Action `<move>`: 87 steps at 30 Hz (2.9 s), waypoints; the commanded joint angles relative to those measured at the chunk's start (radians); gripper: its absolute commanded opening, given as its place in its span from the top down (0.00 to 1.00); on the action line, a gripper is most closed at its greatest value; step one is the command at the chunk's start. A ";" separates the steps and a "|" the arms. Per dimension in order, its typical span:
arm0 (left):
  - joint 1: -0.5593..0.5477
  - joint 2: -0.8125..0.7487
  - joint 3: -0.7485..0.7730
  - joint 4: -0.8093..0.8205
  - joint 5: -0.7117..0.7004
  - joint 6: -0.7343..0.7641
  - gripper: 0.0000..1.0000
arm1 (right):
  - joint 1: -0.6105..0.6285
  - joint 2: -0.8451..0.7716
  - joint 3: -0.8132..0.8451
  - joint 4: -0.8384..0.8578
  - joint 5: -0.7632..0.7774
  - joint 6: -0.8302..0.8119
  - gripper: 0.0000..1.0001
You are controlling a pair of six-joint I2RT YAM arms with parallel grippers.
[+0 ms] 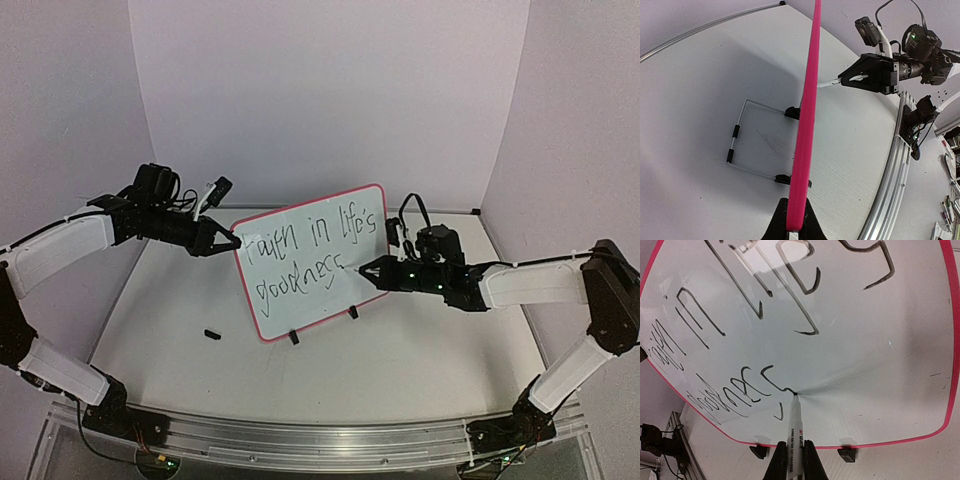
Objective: Write a sentence on the whiteboard
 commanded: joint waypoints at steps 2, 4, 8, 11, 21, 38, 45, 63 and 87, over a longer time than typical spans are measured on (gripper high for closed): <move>-0.008 0.034 -0.012 -0.047 -0.056 0.033 1.00 | -0.002 0.020 0.008 -0.018 0.021 -0.024 1.00; -0.008 0.036 -0.012 -0.047 -0.056 0.033 1.00 | -0.002 0.033 0.019 -0.018 -0.001 -0.027 1.00; -0.008 0.038 -0.011 -0.047 -0.056 0.033 1.00 | -0.002 0.059 0.039 -0.018 -0.038 -0.032 1.00; -0.009 0.038 -0.011 -0.047 -0.056 0.033 1.00 | -0.002 0.058 0.041 -0.007 -0.054 -0.032 1.00; -0.008 0.032 -0.013 -0.047 -0.057 0.033 1.00 | -0.006 -0.082 -0.045 0.137 -0.081 0.036 1.00; -0.008 0.035 -0.013 -0.047 -0.056 0.033 1.00 | -0.017 -0.058 -0.073 0.068 0.034 0.026 1.00; -0.008 0.035 -0.013 -0.048 -0.056 0.032 1.00 | -0.017 -0.025 -0.058 0.065 0.038 0.022 1.00; -0.008 0.035 -0.013 -0.048 -0.054 0.032 1.00 | -0.017 0.000 -0.036 0.065 0.056 0.008 1.00; -0.008 -0.076 -0.040 -0.008 -0.173 0.021 0.30 | -0.026 -0.363 0.000 -0.360 0.132 -0.166 1.00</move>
